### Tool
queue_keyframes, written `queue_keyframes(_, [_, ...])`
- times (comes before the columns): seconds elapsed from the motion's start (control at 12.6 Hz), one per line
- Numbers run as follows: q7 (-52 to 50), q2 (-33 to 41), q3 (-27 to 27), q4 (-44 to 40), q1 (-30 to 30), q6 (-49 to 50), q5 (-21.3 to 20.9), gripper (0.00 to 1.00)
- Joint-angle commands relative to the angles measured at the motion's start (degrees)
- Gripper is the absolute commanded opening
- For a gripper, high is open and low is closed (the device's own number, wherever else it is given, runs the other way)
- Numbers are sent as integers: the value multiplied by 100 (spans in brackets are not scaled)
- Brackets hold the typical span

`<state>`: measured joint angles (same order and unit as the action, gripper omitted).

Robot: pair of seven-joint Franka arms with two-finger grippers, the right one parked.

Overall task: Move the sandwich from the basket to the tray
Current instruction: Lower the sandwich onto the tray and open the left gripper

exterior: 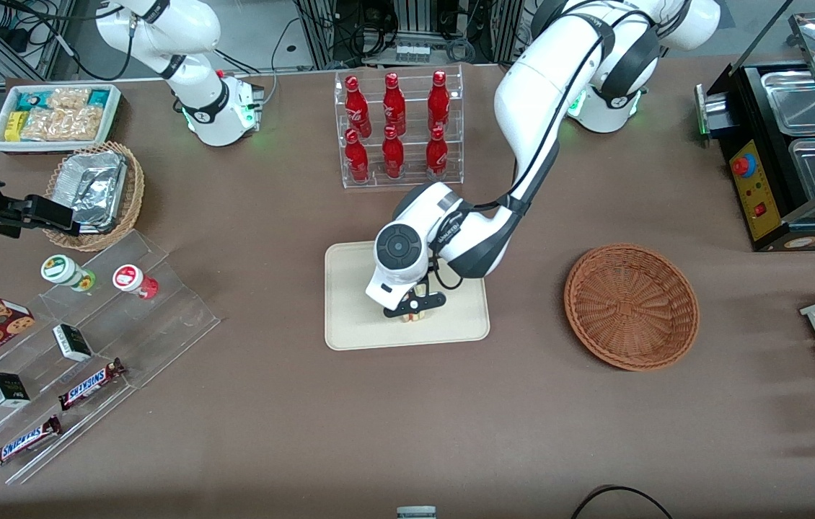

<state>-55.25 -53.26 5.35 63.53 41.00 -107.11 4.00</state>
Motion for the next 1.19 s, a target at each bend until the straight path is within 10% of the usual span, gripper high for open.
queue_keyframes(0.0, [-170, -141, -69, -271, 101, 129, -119, 0])
queue_keyframes(0.08, [-170, -141, -60, -263, 110, 120, -119, 6])
queue_keyframes(0.32, [-188, -167, -60, -263, 119, 94, -119, 100])
queue_keyframes(1.11, [-249, 701, -86, -254, 171, 760, -66, 100])
